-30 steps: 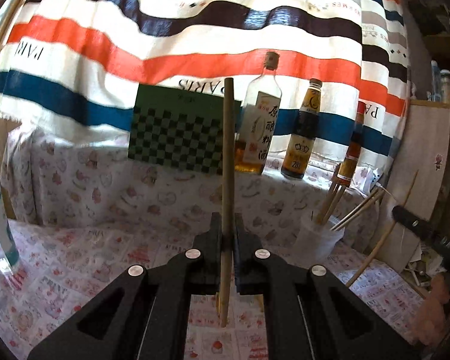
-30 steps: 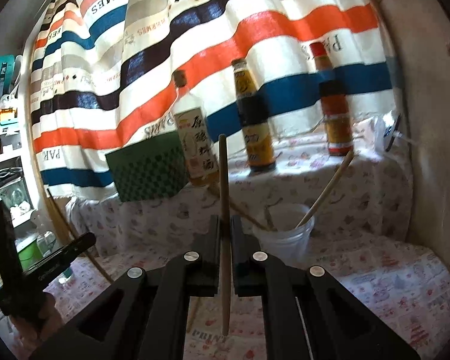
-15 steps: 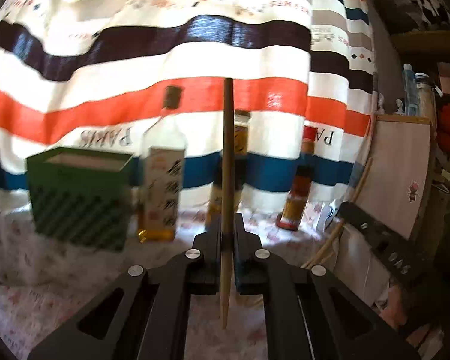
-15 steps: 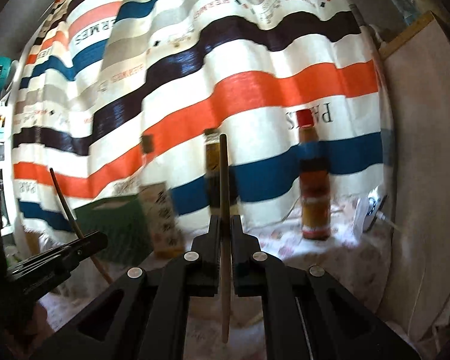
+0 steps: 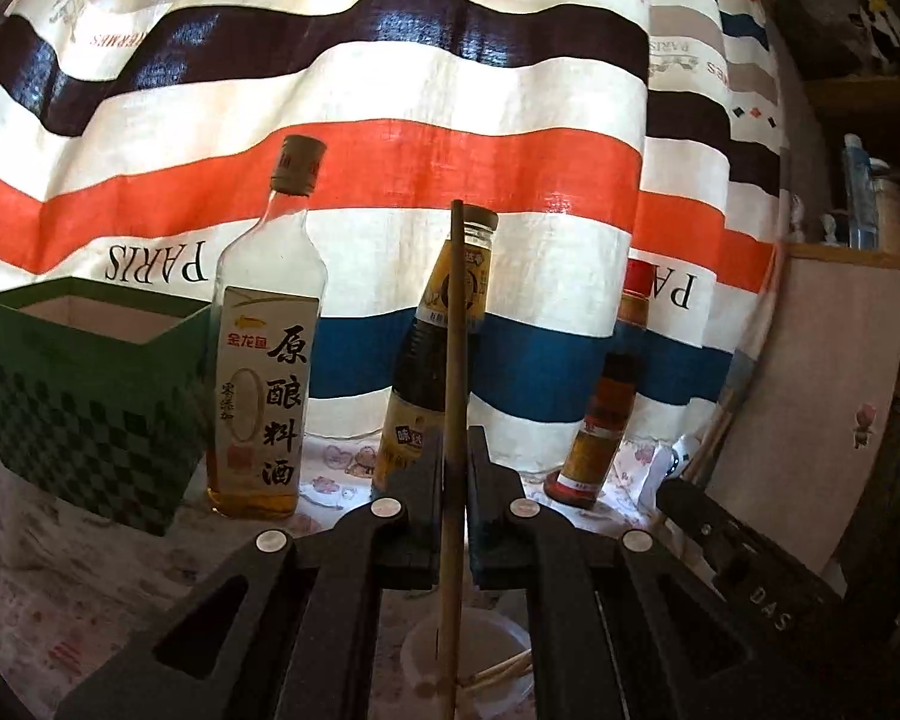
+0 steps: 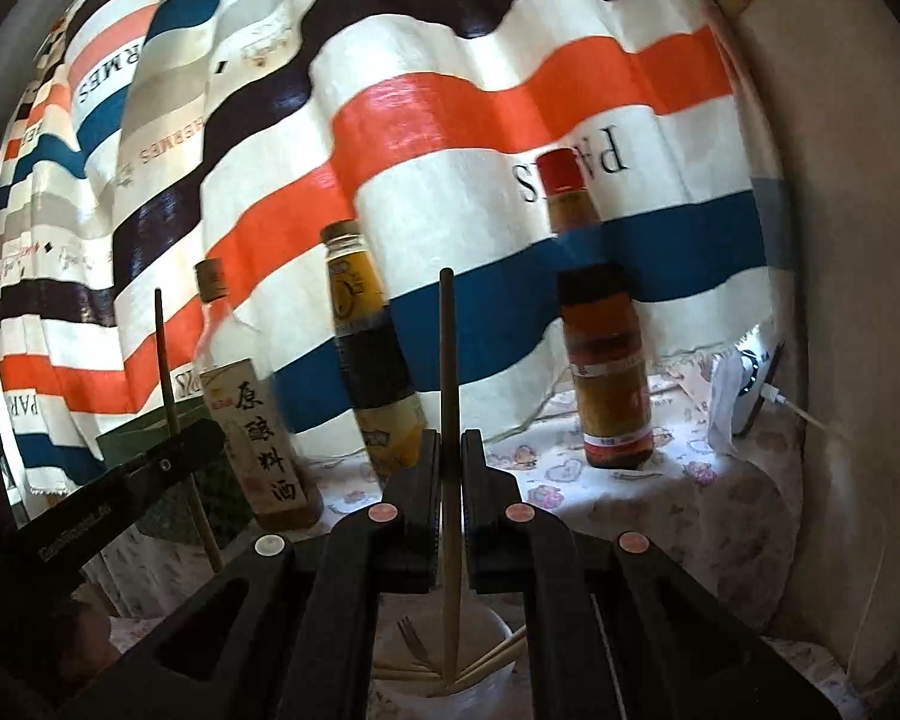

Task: Organize utensils
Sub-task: 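Carry chopsticks in both tools up over the white cup, then lower both chopsticks into the white cup and open both tools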

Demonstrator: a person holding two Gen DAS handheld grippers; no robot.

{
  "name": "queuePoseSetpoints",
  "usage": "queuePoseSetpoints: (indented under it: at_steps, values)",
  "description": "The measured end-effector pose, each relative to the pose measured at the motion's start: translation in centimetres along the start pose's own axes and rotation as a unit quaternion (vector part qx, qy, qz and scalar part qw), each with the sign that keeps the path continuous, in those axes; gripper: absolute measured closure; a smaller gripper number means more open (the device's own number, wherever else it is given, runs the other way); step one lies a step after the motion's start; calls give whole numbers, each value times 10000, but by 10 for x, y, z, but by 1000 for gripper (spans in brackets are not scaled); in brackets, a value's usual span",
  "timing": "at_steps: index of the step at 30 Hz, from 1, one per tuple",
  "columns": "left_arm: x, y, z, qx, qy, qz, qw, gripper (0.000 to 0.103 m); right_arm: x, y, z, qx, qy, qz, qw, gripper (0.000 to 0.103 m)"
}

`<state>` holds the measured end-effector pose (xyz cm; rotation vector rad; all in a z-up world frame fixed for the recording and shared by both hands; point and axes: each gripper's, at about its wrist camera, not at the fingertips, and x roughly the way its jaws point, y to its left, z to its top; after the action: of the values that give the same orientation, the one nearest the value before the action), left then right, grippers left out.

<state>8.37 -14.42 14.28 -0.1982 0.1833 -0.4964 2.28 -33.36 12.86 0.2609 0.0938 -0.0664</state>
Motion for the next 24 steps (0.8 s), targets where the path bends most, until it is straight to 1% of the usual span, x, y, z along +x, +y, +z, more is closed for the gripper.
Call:
queuePoseSetpoints:
  at_steps: [4,8,10,13,15,17,19,22,24]
  values:
    - [-10,-3,12,7,-116,-77,9999,97,-3,-10,5,187,-2,85,9998,96]
    - [-33,-13,30,207,-429,-45,9989,98,-10,-12,11,225,-110,138,9996,96]
    - [-40,-15,40,227,-581,15,9981,97,-12,-12,12,234,-137,166,9995,96]
    - [-39,-17,51,243,-655,66,9975,97,-11,-11,11,215,-138,167,9995,96]
    - [-31,-19,54,300,-705,206,9968,98,-9,-11,9,226,-104,173,9995,96]
    - [-19,-19,55,306,-657,285,9970,98,-6,-12,7,217,-50,158,9996,96]
    - [-6,-19,53,273,-529,316,9977,98,-3,-13,6,213,-13,145,9997,96]
    - [13,-19,44,295,-381,396,9981,98,0,-13,5,219,52,165,9996,96]
    - [26,-19,37,307,-190,468,9983,98,2,-13,3,200,108,191,9996,96]
